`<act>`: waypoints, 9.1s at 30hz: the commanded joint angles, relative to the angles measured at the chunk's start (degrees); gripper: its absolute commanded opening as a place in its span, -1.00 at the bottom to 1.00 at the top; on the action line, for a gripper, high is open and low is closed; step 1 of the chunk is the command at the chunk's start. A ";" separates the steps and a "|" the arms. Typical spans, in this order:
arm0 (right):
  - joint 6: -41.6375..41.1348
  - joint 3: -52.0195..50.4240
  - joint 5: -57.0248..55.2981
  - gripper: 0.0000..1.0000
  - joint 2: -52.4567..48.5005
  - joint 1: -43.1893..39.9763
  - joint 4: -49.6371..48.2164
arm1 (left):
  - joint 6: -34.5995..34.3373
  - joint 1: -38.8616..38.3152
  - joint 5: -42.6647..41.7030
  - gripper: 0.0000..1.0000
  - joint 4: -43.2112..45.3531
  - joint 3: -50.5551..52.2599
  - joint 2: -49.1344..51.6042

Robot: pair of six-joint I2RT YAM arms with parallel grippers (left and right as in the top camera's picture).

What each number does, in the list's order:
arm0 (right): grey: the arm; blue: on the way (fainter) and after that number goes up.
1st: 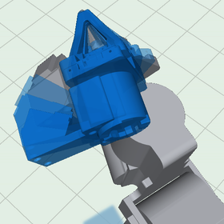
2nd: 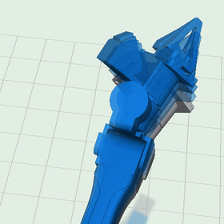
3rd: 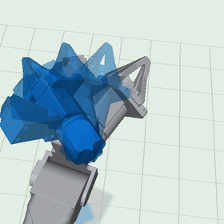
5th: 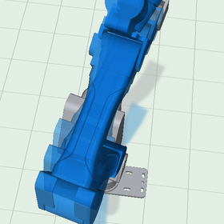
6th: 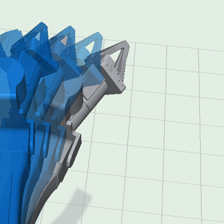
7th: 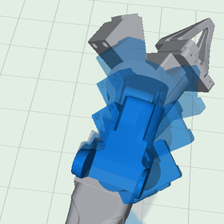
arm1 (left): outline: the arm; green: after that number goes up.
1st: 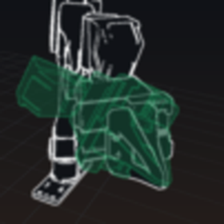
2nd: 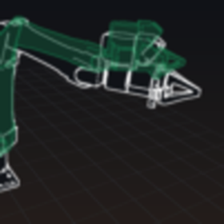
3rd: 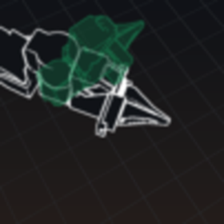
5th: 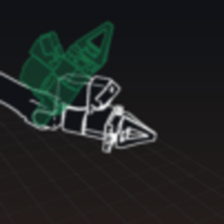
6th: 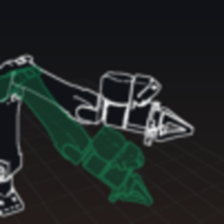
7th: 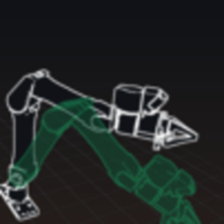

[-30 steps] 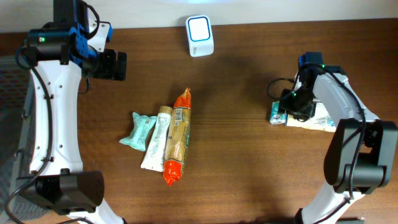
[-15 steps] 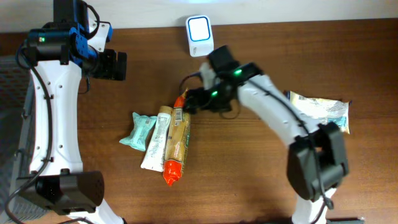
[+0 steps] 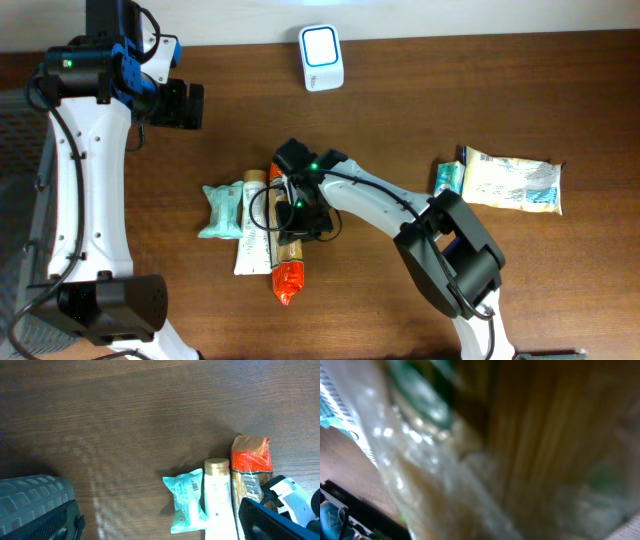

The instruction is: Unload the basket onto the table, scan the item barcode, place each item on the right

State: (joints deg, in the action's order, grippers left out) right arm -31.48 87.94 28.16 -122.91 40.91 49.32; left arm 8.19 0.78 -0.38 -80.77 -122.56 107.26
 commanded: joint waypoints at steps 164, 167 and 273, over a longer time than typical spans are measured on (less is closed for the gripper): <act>37.62 17.53 -23.89 -0.92 21.57 -19.43 -7.48 | 1.14 0.15 0.20 0.98 0.13 -0.33 -0.35; 48.61 18.69 -46.93 -0.92 11.67 -14.86 -19.21 | 1.14 0.15 0.20 0.98 0.11 -0.33 -0.35; 28.35 18.47 -2.91 -0.46 -7.85 -3.10 19.43 | 1.14 0.15 0.20 0.98 0.11 -0.33 -0.35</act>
State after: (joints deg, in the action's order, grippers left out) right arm -9.61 104.60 22.37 -131.66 37.58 67.29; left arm 8.19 0.78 -0.36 -80.77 -122.56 107.26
